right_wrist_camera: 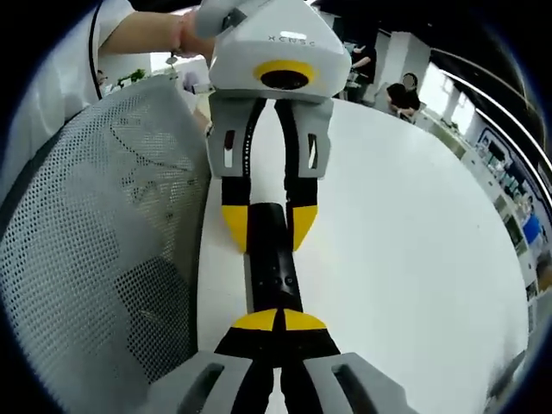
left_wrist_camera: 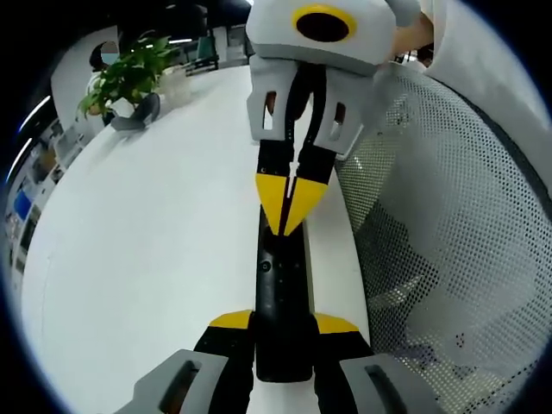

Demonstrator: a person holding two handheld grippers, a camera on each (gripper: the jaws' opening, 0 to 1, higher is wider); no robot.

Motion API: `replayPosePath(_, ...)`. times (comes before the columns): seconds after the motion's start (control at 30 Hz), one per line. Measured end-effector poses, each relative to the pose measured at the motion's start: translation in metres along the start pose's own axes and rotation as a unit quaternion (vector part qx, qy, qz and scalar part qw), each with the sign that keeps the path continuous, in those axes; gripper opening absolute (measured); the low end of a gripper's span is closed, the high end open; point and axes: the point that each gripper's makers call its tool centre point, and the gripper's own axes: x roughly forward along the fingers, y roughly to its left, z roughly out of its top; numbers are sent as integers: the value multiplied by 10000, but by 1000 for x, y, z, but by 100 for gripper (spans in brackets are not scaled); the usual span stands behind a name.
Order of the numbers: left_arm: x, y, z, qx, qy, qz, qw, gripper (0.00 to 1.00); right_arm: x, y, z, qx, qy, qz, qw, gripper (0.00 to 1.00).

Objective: Press the specified remote control buttons in sequence, fully releasing each button before pressing the next.

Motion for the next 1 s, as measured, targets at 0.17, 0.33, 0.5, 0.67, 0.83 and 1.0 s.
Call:
replayPosePath(0.17,-1,0,0,-17,-81,-31,10000,24,2,0,0,-333,344,110,9988,0)
replayPosePath(0.33,0,0,0,50,-6,-44,10000,24,4,-2,0,-83,570,202,9981,0)
replayPosePath(0.5,0,0,0,37,-47,-34,10000,24,2,-2,-1,228,434,121,9987,0)
replayPosePath(0.67,-1,0,0,23,-76,-23,10000,24,1,0,1,181,203,37,9996,0)
replayPosePath(0.83,0,0,0,25,-47,-34,10000,24,6,8,12,40,161,165,9997,0)
replayPosePath(1.0,-1,0,0,25,-59,-25,10000,24,8,11,14,-26,164,232,9996,0)
